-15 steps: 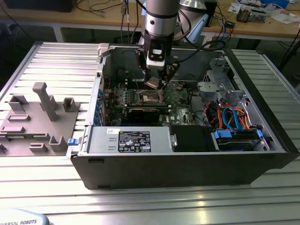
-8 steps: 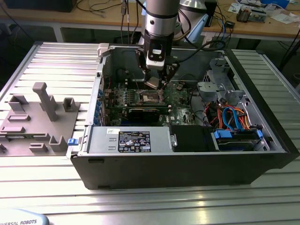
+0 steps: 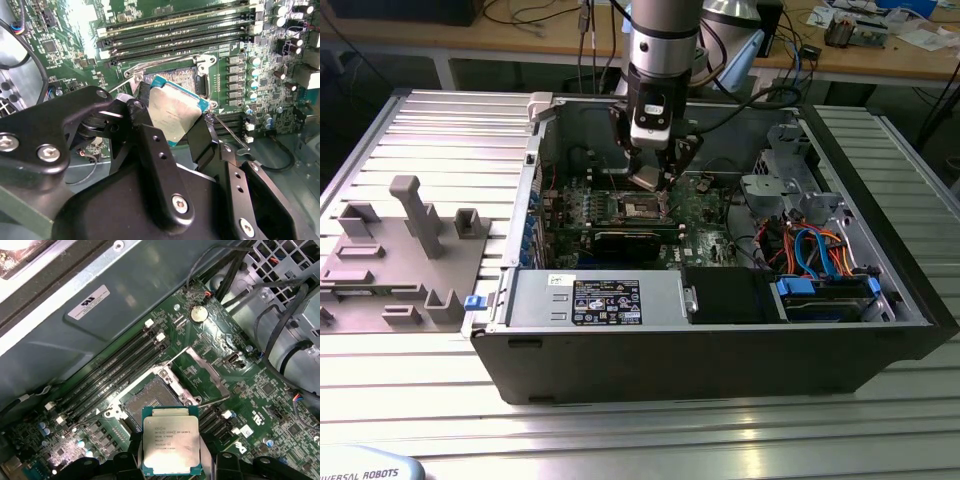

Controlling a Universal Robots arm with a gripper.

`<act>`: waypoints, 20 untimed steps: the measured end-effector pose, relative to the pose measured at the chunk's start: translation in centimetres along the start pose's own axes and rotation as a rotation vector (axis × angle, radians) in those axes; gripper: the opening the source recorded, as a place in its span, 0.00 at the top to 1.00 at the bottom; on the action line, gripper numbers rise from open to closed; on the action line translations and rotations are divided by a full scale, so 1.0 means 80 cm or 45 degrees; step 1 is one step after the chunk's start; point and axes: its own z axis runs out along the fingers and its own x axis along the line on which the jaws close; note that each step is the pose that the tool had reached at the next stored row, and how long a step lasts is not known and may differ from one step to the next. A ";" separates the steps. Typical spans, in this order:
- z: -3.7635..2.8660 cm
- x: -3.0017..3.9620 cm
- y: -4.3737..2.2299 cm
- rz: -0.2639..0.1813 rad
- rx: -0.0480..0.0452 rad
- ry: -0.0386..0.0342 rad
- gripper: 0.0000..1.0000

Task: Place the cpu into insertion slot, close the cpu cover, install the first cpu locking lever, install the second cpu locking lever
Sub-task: 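Place the cpu into insertion slot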

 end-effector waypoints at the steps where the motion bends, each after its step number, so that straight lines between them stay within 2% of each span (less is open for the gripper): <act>1: 0.0001 0.0002 0.0003 0.000 0.012 -0.0097 0.46; 2: 0.0001 0.0005 0.0006 -0.001 0.024 -0.0198 0.46; 3: 0.0000 0.0007 0.0009 -0.001 0.030 -0.0251 0.46; 4: 0.0001 0.0009 0.0013 -0.001 0.032 -0.0265 0.46; 20: 0.0030 0.0049 0.0058 0.003 0.033 -0.0271 0.46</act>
